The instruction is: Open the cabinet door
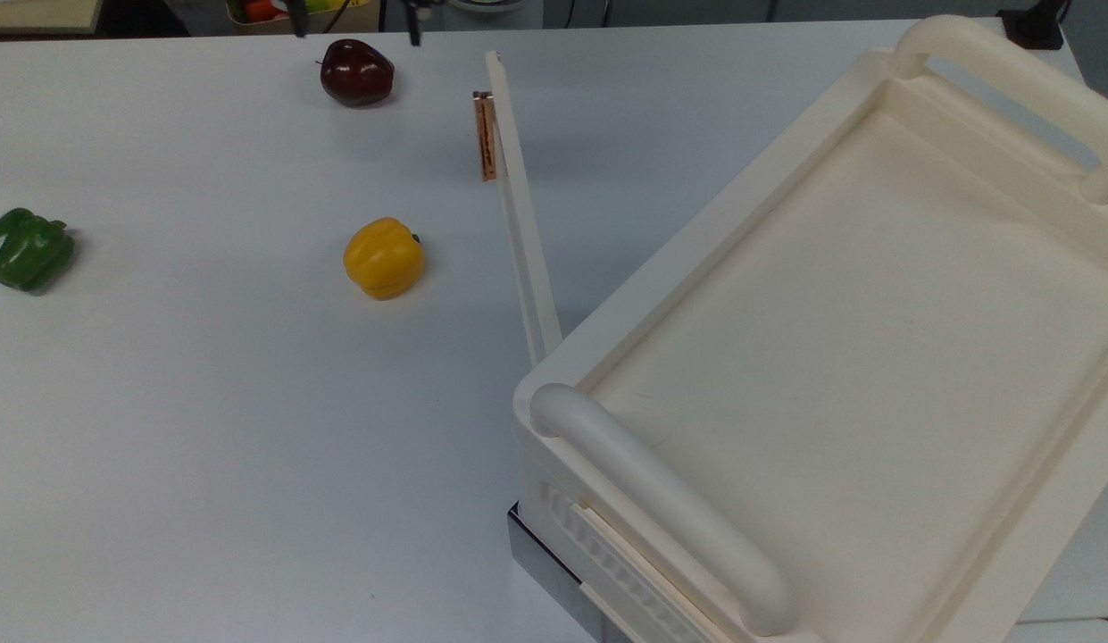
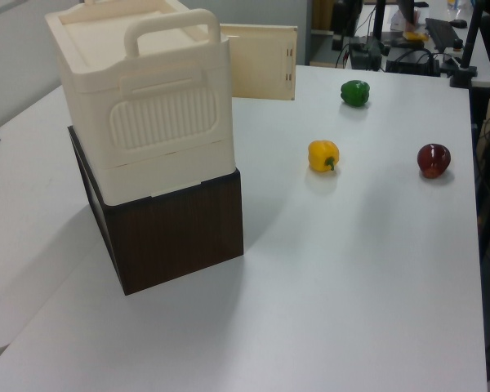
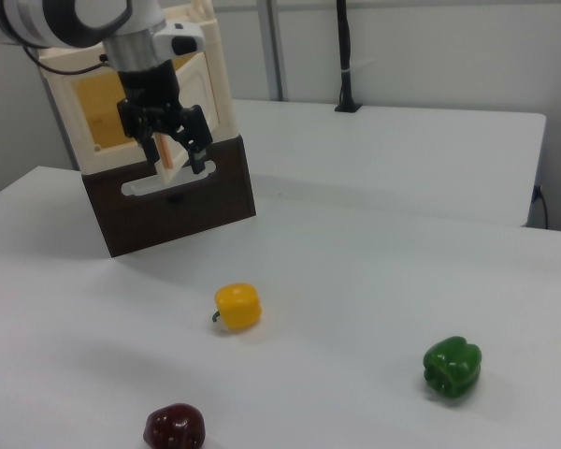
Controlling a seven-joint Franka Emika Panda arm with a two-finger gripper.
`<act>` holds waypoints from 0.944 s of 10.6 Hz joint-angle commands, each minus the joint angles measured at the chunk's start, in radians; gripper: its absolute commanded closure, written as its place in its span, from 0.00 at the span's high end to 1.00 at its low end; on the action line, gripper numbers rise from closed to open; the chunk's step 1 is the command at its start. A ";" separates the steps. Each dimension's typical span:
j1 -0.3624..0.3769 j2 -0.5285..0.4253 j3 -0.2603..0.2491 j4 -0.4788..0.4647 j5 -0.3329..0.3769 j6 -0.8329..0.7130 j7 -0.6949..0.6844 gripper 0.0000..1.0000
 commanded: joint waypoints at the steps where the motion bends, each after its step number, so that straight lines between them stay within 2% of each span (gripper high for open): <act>1: -0.036 -0.065 0.006 -0.033 -0.013 -0.072 0.052 1.00; 4: -0.038 -0.077 0.006 -0.034 -0.005 -0.128 0.059 1.00; 8: -0.052 -0.039 0.006 -0.034 -0.003 -0.099 0.057 1.00; 10: -0.090 -0.051 0.003 -0.034 -0.002 -0.108 0.045 1.00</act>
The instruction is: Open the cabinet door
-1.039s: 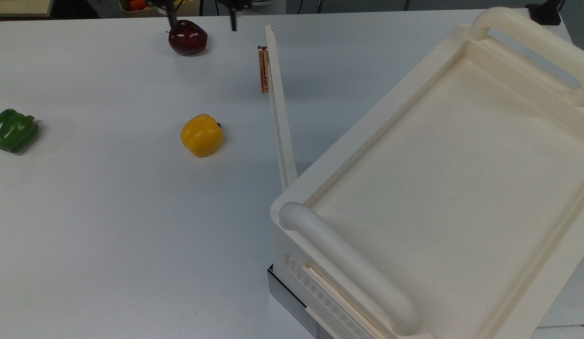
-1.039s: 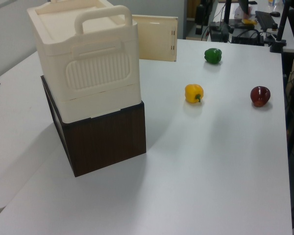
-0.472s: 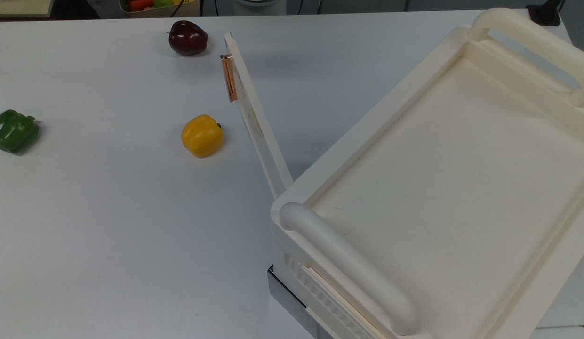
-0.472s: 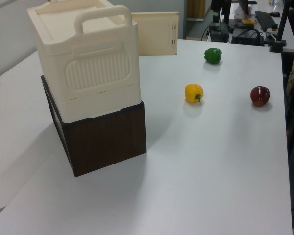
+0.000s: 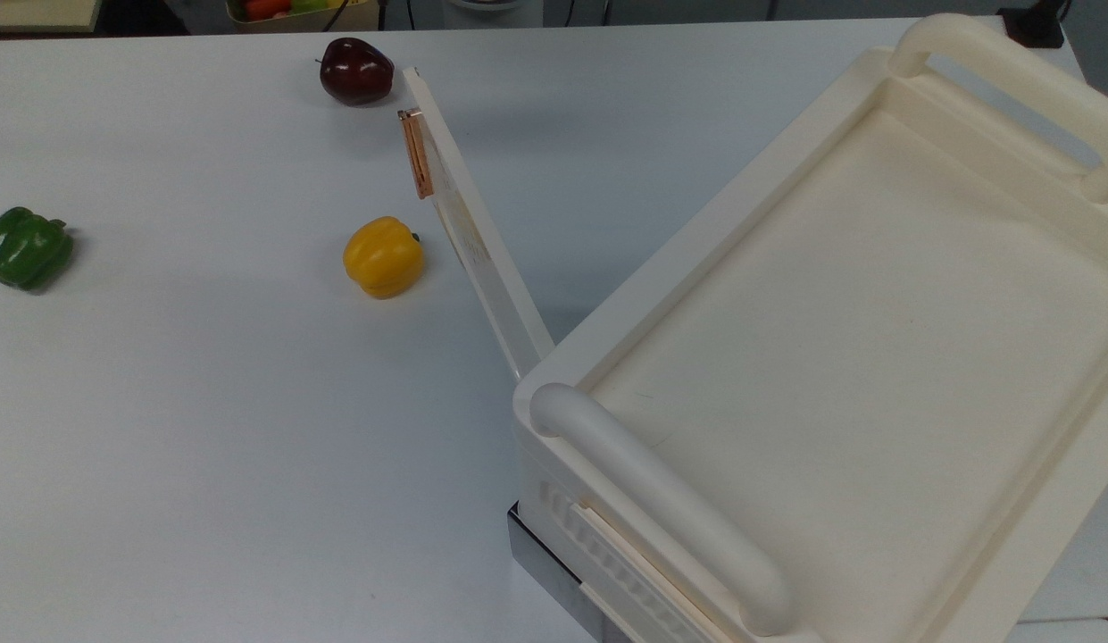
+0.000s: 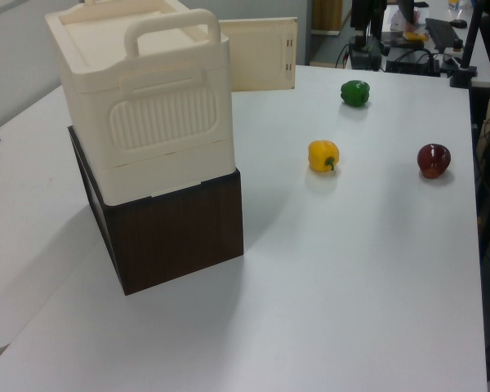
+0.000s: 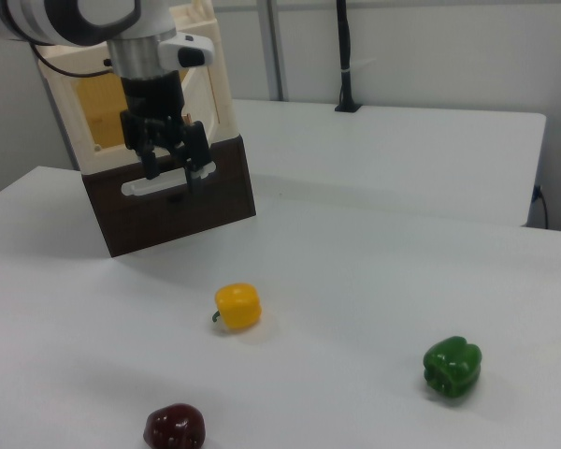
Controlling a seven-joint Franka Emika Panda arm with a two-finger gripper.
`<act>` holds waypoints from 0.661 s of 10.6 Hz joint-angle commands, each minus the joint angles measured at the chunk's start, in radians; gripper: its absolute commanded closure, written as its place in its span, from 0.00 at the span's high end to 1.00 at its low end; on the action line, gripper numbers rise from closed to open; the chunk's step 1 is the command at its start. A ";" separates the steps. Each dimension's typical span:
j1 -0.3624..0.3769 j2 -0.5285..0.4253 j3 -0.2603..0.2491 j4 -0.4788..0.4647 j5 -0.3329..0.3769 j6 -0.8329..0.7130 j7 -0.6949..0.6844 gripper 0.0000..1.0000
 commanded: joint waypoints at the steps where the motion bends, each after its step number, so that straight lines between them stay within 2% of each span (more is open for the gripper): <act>1: -0.037 -0.020 0.002 -0.011 -0.011 0.007 0.007 1.00; 7: -0.041 -0.020 0.002 -0.011 -0.011 0.015 0.012 1.00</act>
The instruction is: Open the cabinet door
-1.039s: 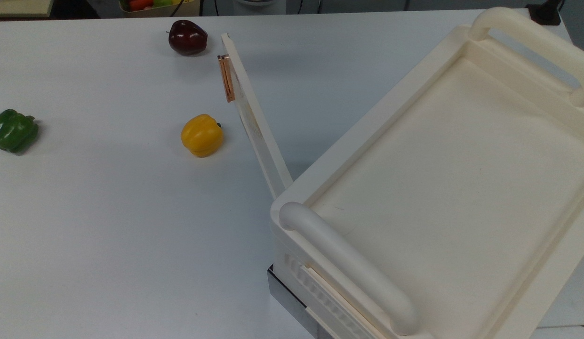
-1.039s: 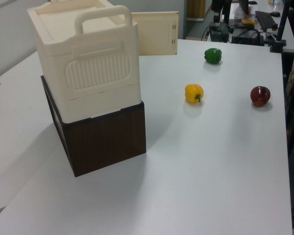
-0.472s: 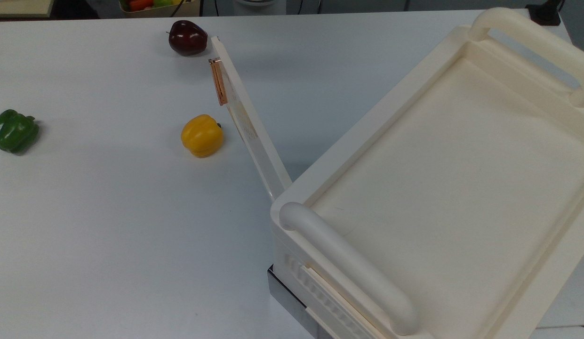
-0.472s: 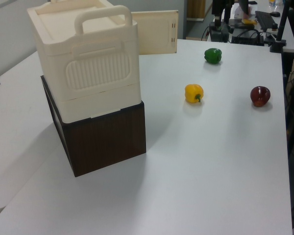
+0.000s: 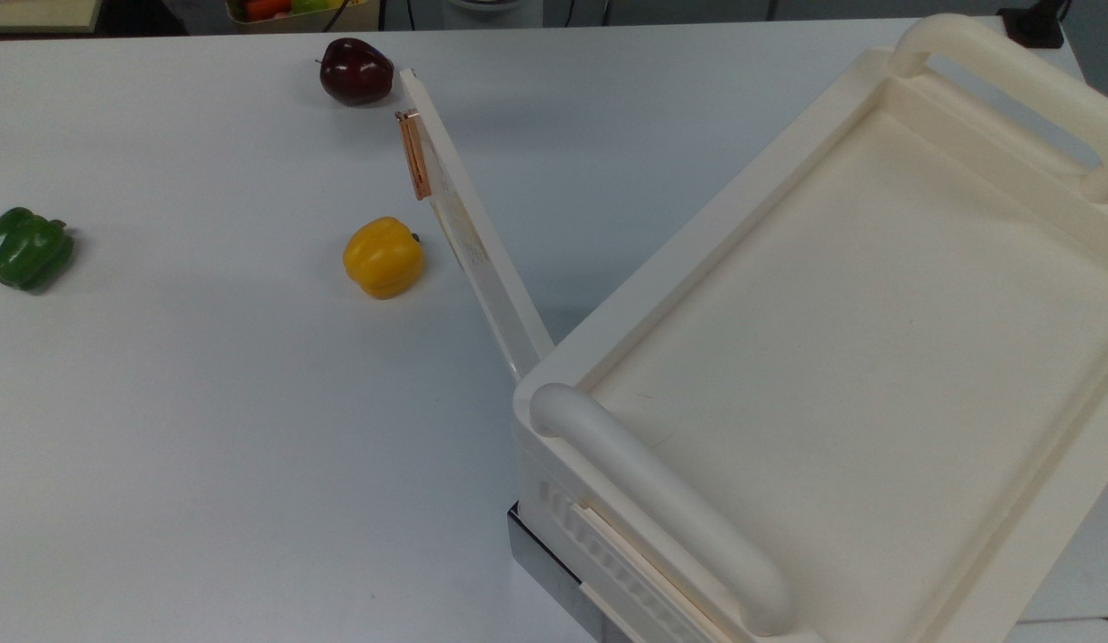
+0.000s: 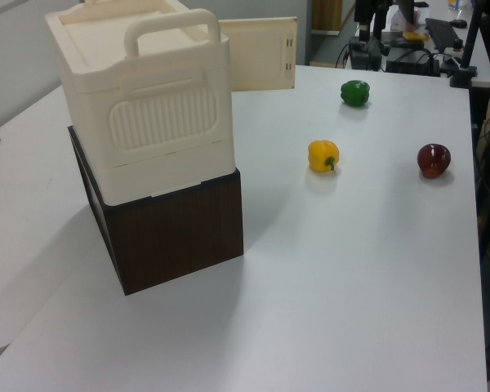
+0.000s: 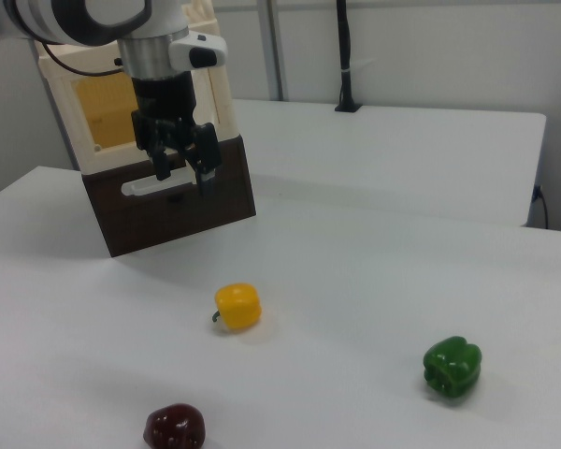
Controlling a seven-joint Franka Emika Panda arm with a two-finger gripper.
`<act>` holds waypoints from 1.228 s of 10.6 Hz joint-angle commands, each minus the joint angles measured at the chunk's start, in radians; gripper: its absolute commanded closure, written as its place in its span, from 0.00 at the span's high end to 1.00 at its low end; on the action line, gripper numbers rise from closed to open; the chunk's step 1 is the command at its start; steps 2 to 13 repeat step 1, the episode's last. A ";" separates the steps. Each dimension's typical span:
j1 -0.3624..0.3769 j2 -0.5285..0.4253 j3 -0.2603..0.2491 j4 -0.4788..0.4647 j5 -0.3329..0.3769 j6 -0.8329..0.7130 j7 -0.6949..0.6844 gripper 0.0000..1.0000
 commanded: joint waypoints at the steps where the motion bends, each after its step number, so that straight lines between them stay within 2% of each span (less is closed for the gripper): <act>1: -0.001 -0.017 0.001 -0.014 -0.011 0.016 0.013 1.00; 13: -0.001 -0.017 0.001 -0.014 -0.011 0.016 0.013 1.00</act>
